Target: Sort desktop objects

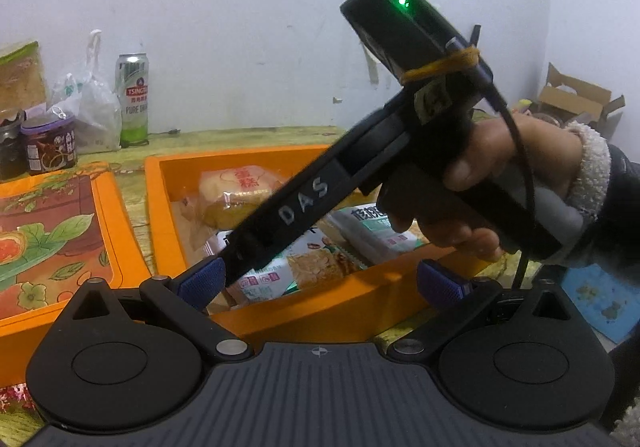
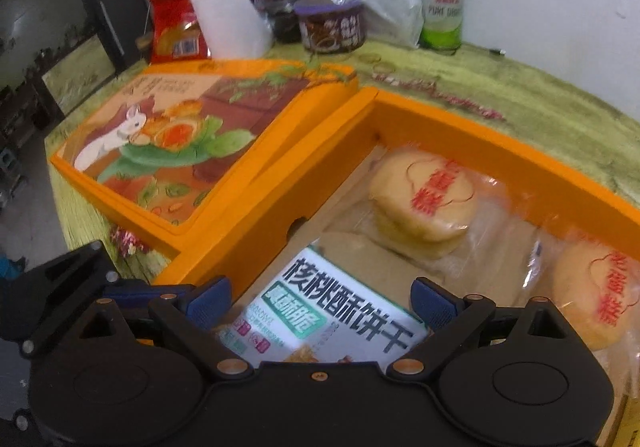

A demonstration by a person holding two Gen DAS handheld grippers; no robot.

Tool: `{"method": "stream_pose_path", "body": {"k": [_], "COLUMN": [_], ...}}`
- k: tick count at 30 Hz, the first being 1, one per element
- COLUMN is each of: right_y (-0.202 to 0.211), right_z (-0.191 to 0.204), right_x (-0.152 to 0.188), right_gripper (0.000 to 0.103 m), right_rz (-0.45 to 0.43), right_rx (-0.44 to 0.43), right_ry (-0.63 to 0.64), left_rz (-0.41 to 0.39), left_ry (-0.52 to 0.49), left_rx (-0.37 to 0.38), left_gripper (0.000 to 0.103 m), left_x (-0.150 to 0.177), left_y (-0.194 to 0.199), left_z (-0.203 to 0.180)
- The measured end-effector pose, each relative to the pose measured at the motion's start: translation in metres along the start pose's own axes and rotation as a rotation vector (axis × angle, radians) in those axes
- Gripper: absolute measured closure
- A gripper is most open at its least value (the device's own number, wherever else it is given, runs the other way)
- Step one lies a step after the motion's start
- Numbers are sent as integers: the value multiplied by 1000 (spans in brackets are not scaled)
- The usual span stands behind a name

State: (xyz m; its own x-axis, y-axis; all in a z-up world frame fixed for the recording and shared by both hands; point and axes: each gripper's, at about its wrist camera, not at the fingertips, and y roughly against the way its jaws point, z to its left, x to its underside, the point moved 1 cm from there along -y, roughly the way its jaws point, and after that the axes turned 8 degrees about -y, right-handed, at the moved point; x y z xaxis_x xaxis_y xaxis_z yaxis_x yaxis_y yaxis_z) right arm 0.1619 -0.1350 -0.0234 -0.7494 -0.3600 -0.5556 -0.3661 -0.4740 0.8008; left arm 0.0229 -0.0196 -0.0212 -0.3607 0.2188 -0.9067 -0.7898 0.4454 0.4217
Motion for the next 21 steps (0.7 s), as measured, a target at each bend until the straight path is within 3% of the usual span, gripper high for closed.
{"method": "stream_pose_path", "body": {"k": [9,13,17,21], "right_y": [4,29,94,163], "right_z": [-8,-15,-43,-83], "right_x": [8,12,37,100], "right_gripper": [6,7,6,1], "right_rz": [-21,-120,-369,-644], "right_rx": [20,-37,-73,76], "right_ry": [-14,-54,-189,-421], "left_rz": [2,-17,-43,-14], "left_ry": [-4,-7,2,45], "left_rx": [0,-45,-109,-134], "left_gripper": [0,0,0,0], "left_x": [-1,-4,-3,5], "left_y": [1,9,26,33], "left_z": [1,1,8,16]}}
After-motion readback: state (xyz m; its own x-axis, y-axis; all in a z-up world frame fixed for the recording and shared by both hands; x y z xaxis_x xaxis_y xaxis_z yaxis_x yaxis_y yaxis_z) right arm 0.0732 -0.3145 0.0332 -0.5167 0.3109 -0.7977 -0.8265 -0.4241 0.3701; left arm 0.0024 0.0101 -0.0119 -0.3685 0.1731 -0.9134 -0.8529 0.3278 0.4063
